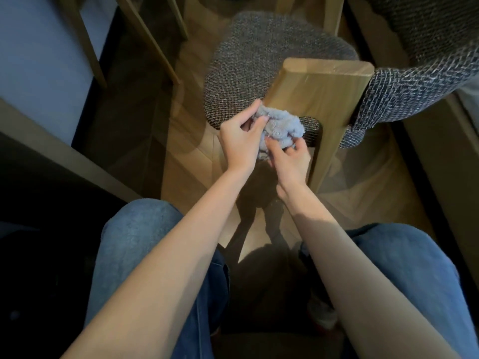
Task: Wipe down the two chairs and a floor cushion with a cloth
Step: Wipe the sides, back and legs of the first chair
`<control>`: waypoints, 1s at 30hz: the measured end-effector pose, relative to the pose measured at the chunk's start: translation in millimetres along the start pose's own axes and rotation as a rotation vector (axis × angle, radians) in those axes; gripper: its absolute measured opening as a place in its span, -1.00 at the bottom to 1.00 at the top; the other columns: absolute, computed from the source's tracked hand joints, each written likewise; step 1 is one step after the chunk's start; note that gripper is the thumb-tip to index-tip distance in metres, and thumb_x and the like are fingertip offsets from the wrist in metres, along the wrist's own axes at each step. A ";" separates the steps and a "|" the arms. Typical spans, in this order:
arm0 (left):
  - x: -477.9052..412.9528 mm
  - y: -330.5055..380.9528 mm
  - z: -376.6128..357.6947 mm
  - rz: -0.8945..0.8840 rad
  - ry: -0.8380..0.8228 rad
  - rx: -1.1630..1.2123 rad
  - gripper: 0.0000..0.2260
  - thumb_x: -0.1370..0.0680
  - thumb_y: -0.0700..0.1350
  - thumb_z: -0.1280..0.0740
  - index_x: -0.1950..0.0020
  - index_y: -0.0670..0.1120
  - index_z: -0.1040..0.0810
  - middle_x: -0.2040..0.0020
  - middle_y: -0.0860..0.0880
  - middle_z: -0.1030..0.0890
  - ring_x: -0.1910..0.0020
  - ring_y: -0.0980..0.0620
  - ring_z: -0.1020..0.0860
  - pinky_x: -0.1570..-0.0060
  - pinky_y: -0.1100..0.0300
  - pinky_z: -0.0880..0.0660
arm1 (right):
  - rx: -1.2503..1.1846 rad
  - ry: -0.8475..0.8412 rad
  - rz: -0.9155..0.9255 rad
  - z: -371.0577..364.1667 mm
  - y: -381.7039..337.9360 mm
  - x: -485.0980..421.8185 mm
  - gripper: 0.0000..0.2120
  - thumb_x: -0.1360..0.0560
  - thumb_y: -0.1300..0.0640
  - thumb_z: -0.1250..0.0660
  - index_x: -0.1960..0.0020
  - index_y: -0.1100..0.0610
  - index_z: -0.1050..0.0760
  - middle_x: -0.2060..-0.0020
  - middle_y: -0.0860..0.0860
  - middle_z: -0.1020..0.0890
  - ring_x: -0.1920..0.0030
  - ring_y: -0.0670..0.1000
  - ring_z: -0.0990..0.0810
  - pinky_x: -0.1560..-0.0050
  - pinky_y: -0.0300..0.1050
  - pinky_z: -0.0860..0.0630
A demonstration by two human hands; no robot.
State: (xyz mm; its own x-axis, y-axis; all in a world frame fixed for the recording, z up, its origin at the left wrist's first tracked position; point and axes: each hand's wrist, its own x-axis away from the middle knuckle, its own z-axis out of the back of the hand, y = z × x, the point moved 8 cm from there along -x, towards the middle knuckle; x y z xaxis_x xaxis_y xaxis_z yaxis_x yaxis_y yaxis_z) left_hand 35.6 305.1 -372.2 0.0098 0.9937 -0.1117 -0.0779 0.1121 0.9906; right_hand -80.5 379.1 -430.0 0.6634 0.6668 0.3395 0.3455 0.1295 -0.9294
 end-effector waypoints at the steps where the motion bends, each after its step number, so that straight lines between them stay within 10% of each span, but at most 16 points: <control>1: 0.1 -4.8 0.7 0.026 -0.001 -0.003 -0.69 -0.48 -0.36 -0.39 -0.22 -0.28 -0.56 -0.16 -0.14 -0.62 -0.16 0.08 -0.57 -0.18 0.32 -0.49 | 0.028 -0.038 -0.014 -2.5 3.5 0.0 -0.60 -0.51 0.27 -0.38 -0.32 0.19 -0.39 -0.16 0.11 -0.62 -0.12 0.02 -0.63 -0.16 0.03 -0.58; 5: -0.3 -22.9 4.7 0.134 0.013 0.021 -0.70 -0.47 -0.38 -0.39 -0.20 -0.30 -0.57 -0.14 -0.17 -0.63 -0.14 0.04 -0.58 -0.13 0.38 -0.47 | 0.084 -0.172 -0.048 -12.7 10.4 -0.2 -0.63 -0.58 0.33 -0.21 -0.36 0.18 -0.26 -0.22 0.15 -0.56 -0.13 0.05 -0.60 0.03 -0.15 -0.60; 12: 0.8 -40.7 9.8 0.218 0.060 0.019 -0.74 -0.46 -0.33 -0.41 -0.15 -0.26 -0.62 -0.12 -0.15 -0.65 -0.10 0.06 -0.59 0.10 0.68 -0.28 | 0.216 -0.096 -0.016 -17.7 5.7 -1.8 -0.66 -0.58 0.37 -0.17 -0.27 0.13 -0.15 -0.27 0.19 -0.47 -0.26 0.14 -0.51 -0.27 0.19 -0.47; 21: 3.6 -87.5 11.8 0.307 0.150 0.103 -0.77 -0.45 -0.36 -0.40 -0.10 -0.26 -0.64 -0.04 -0.19 -0.67 -0.03 -0.03 -0.64 -0.13 0.14 -0.54 | 0.331 0.024 0.008 -9.7 36.4 -20.8 -0.60 -0.54 0.28 -0.29 -0.32 0.20 -0.25 -0.22 0.23 -0.53 -0.21 0.20 -0.54 -0.29 0.17 -0.44; 30: -6.3 -161.2 15.6 0.277 0.044 -0.068 -0.71 -0.45 -0.39 -0.39 -0.17 -0.31 -0.58 -0.12 -0.18 -0.63 -0.11 0.00 -0.61 -0.11 0.37 -0.49 | 0.176 -0.037 -0.195 -12.7 125.1 -59.2 -0.63 -0.53 0.36 -0.24 -0.26 0.08 -0.27 -0.19 0.17 -0.55 -0.19 0.13 -0.56 -0.25 0.19 -0.48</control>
State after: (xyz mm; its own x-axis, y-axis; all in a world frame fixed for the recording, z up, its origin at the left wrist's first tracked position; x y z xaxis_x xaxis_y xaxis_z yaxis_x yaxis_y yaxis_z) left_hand 63.7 280.8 -529.9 -0.0647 0.9853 0.1578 -0.1385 -0.1655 0.9764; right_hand -68.1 346.5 -564.6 0.5699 0.6428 0.5118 0.3410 0.3817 -0.8591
